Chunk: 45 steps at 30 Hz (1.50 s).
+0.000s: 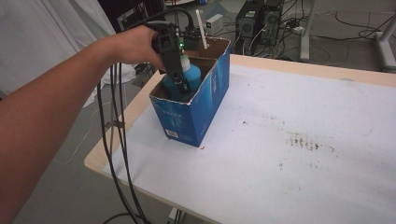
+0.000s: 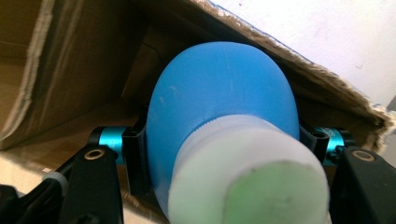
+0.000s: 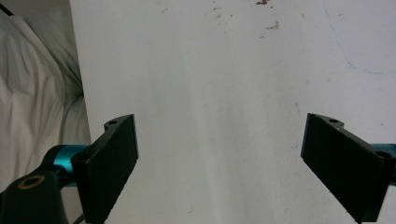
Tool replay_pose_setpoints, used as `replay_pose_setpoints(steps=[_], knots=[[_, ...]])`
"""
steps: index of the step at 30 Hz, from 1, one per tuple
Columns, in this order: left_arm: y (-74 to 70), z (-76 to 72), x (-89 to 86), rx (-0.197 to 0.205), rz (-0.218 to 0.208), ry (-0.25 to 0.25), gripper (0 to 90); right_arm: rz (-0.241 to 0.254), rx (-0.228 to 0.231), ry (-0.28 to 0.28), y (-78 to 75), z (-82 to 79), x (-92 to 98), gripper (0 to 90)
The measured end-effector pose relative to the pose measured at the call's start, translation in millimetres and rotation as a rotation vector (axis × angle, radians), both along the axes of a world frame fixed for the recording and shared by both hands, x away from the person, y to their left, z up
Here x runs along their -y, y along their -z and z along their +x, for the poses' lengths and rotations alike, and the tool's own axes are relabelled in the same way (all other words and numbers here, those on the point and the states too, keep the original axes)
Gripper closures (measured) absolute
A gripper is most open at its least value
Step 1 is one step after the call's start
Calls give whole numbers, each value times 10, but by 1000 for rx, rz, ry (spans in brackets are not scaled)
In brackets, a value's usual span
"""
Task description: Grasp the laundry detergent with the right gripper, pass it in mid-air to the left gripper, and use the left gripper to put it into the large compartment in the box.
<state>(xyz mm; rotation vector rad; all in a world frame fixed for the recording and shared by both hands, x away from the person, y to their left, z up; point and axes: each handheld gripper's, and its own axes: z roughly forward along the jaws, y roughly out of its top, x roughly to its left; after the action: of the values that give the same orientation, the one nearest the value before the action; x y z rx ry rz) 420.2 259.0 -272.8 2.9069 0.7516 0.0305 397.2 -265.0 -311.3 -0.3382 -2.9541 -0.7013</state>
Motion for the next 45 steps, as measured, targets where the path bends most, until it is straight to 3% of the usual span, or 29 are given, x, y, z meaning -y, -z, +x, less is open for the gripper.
replay_pose_setpoints(steps=[11,18,24,26,29,37,41,43,45], knots=[[124,7,6,-16,26,1,379,21,15,9,-4,12,9,106],[134,19,16,-16,21,2,378,24,24,12,-13,7,26,106],[149,40,-2,2,-6,-29,374,26,25,9,0,-8,27,106],[163,54,-6,12,-2,-48,305,28,23,9,7,-15,27,106],[158,54,-21,8,-7,-52,296,26,24,11,6,-18,31,106],[20,26,-121,26,-60,-87,259,22,23,9,15,-24,27,106],[-103,-2,-170,51,-98,-113,257,23,18,4,16,-30,10,106],[-166,-15,-184,57,-105,-129,199,18,17,2,18,-36,3,106],[-238,-40,-183,61,-115,-138,198,19,18,3,13,-44,0,106]])
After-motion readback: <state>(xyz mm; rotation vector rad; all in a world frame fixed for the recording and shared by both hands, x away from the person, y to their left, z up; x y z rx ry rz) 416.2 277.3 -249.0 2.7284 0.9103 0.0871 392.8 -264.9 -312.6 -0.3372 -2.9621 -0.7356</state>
